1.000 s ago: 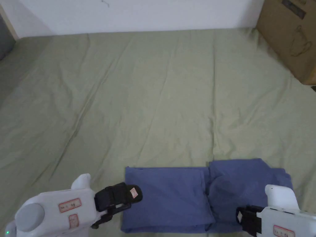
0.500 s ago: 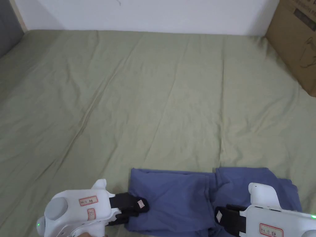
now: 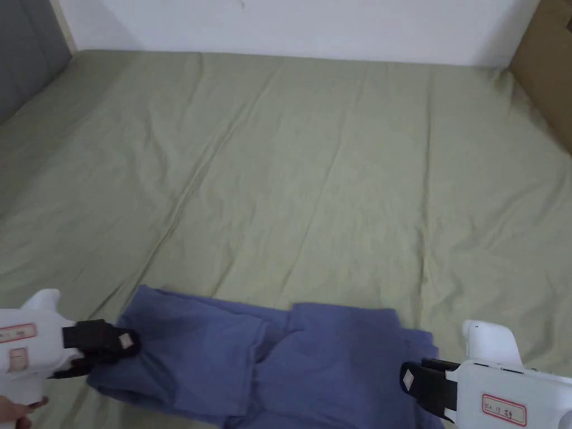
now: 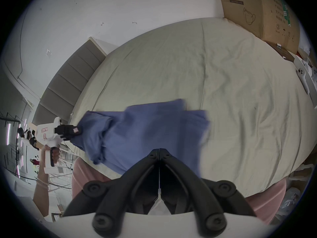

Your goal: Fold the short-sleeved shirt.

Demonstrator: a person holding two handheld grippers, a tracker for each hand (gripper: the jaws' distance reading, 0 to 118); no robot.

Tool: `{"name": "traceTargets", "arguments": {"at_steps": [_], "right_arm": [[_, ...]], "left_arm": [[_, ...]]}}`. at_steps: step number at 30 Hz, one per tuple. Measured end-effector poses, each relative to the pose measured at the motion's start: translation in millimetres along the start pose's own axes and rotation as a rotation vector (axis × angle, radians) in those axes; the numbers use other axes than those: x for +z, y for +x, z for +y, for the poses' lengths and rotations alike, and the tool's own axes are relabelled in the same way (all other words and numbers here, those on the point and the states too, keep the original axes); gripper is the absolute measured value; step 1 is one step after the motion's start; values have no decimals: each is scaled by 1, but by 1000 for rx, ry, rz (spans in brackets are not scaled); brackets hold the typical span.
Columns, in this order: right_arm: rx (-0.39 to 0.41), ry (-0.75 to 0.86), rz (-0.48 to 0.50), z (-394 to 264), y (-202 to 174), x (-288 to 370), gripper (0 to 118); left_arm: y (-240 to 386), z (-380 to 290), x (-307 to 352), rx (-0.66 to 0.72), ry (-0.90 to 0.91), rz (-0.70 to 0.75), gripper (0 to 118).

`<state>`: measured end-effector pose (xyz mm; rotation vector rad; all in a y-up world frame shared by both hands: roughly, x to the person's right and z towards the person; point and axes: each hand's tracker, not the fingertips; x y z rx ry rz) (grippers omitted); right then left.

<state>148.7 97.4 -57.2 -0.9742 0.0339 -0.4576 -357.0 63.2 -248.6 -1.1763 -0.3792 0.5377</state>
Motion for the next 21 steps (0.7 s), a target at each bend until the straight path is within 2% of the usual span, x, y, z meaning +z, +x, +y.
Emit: {"name": "traceTargets", "arguments": {"at_steps": [1,5,9,13,17,21], "right_arm": [[0,-5,-3,-1,2,-1,0],[-17,-11,-1,-5,10,-4,0],[-41,-4,1,-7,18,1,0],[-40,16,-10,-10,26,12,0],[-80,33,-27,-14,43,21,0],[-128,50,-46,-23,60,31,0]], "left_arm": [[-9,3,13,-5,33,42,12],[-4,-1,36,6,50,-24,12],[47,-12,44,-105,82,-12,12],[124,-26,51,-252,96,-164,12],[192,-40,25,-388,22,-271,12],[242,-69,-31,-477,-93,-326,12]]}}
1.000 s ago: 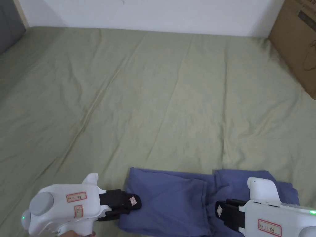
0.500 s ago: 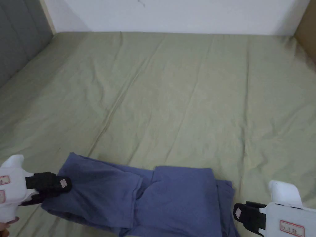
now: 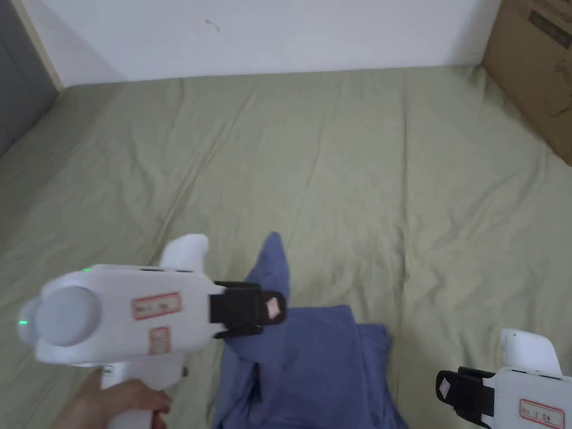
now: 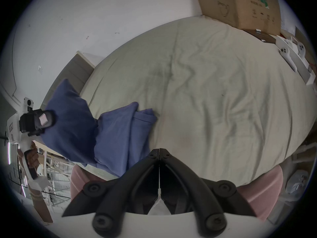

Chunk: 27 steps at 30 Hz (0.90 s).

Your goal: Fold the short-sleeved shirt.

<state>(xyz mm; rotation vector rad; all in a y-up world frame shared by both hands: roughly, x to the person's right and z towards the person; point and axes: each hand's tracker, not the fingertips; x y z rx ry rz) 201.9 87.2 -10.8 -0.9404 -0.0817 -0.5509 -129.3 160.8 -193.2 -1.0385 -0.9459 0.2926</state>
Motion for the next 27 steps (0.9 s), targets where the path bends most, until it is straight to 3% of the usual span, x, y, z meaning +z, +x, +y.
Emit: {"name": "traceTargets", "arguments": {"at_steps": [2,3,4,5,6,9,10,11,12,13,16,18,22,27], "right_arm": [[-23,1,-14,-4,11,4,0],[-30,0,-22,-5,15,5,0],[-38,-3,-34,-7,20,6,0],[-49,-4,-44,-9,25,8,0],[-56,-6,-50,-10,29,9,0],[-75,-6,-62,-14,39,14,0],[-81,-7,-65,-15,42,15,0],[-83,-8,-65,-15,45,16,0],[-84,-7,-66,-16,46,16,0],[-91,-4,-71,-16,47,15,0],[-101,2,-67,-16,48,12,0],[-107,4,-55,-15,42,10,0],[-92,-3,-43,-14,30,6,0],[-78,-8,-44,-13,29,5,0]], "left_arm": [[9,-9,-41,23,-114,-6,21],[11,-13,-59,23,-174,-26,38],[7,-17,-76,11,-235,-60,74],[7,-23,-87,35,-241,-73,99],[8,-26,-94,57,-251,-45,110],[-2,-24,-90,90,-217,-40,104],[-7,-22,-82,110,-197,-52,95],[-14,-20,-72,139,-166,-63,77],[-13,-21,-60,155,-131,-64,47],[-20,-21,-49,160,-83,-49,10],[-44,-23,-33,169,-21,111,4],[-59,-28,-36,180,-83,198,4],[-71,-48,-58,216,-153,157,4],[-40,-59,-98,184,-213,83,4]]}}
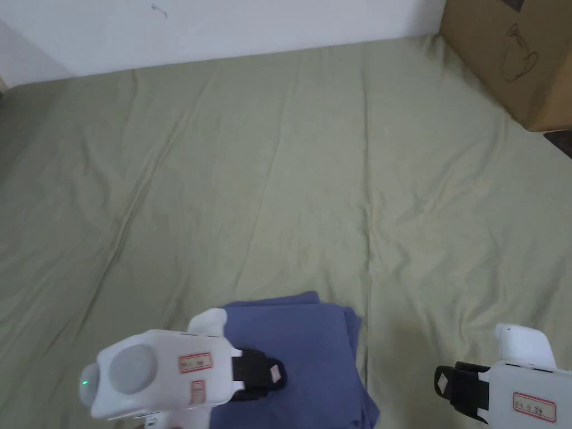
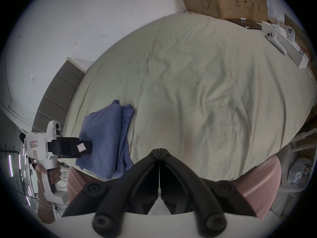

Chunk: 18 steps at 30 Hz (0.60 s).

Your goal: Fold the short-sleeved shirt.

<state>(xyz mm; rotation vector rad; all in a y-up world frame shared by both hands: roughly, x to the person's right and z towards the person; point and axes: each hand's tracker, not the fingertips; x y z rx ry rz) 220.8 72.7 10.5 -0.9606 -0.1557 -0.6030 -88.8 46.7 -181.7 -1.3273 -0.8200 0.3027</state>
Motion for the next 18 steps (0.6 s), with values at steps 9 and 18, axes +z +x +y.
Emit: {"name": "traceTargets", "arguments": {"at_steps": [9,18], "right_arm": [[-20,3,-13,-6,12,6,0],[-10,-1,-29,-7,11,9,0]], "left_arm": [[50,4,-61,-152,-104,4,4],[49,3,-46,-149,-100,-103,4]]}}
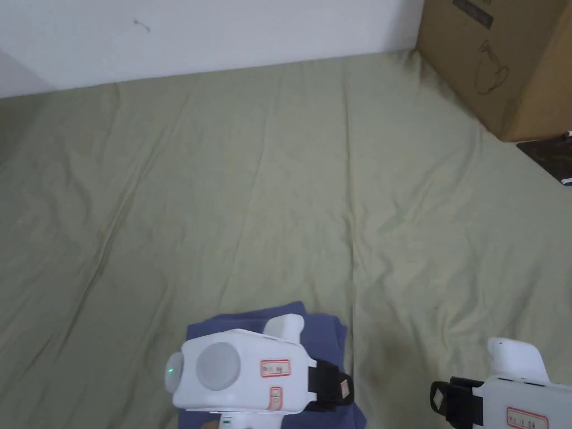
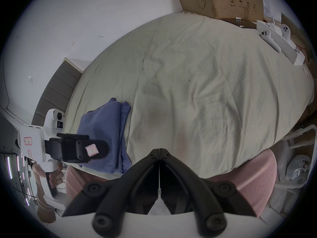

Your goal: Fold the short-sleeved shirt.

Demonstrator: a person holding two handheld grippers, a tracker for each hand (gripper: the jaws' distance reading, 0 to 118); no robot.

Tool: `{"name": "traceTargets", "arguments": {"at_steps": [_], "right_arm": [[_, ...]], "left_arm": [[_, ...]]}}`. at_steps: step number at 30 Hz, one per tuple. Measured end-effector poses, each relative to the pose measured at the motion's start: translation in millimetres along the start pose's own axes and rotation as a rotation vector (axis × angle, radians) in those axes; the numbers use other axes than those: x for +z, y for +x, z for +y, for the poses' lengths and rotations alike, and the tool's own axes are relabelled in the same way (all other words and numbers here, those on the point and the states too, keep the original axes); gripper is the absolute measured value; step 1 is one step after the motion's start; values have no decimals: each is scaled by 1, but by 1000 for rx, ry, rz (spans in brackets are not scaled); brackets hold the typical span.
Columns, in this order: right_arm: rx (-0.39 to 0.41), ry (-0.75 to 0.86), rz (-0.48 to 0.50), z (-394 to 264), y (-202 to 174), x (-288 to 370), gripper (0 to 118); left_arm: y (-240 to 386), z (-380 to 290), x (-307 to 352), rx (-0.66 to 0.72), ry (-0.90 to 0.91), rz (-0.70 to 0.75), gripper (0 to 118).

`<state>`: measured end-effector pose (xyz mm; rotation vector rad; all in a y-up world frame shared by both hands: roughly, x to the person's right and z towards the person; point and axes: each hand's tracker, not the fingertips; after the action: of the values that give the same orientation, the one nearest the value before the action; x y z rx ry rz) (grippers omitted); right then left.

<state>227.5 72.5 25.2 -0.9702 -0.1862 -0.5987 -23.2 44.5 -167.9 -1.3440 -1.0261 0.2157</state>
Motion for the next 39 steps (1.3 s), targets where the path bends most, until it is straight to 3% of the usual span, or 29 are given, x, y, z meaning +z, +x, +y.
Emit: {"name": "traceTargets", "arguments": {"at_steps": [3,8,15,22,23,24,25,26,27,35,39], "right_arm": [[26,1,1,5,-10,4,0],[120,14,29,19,-45,2,0],[320,-37,137,36,-138,-46,0],[282,-184,23,18,-157,-125,0],[269,-168,35,19,-156,-120,0],[257,-164,42,23,-156,-113,0],[255,-168,46,25,-155,-112,0],[251,-174,49,27,-155,-112,0],[248,-178,50,27,-154,-112,0],[275,-172,34,28,-149,-115,0],[245,-177,40,32,-136,-121,0]], "left_arm": [[-23,0,48,34,115,-19,4],[-70,-25,147,137,299,97,4],[-142,-83,198,350,389,119,4],[-166,-102,187,439,410,38,7],[-168,-101,183,445,404,24,14],[-168,-98,179,449,393,2,32],[-167,-96,176,445,387,-24,76],[-166,-92,170,418,384,-62,105],[-162,-87,164,402,376,-89,118],[-158,-40,113,438,302,-248,116],[-163,-29,89,459,290,-357,116]]}}
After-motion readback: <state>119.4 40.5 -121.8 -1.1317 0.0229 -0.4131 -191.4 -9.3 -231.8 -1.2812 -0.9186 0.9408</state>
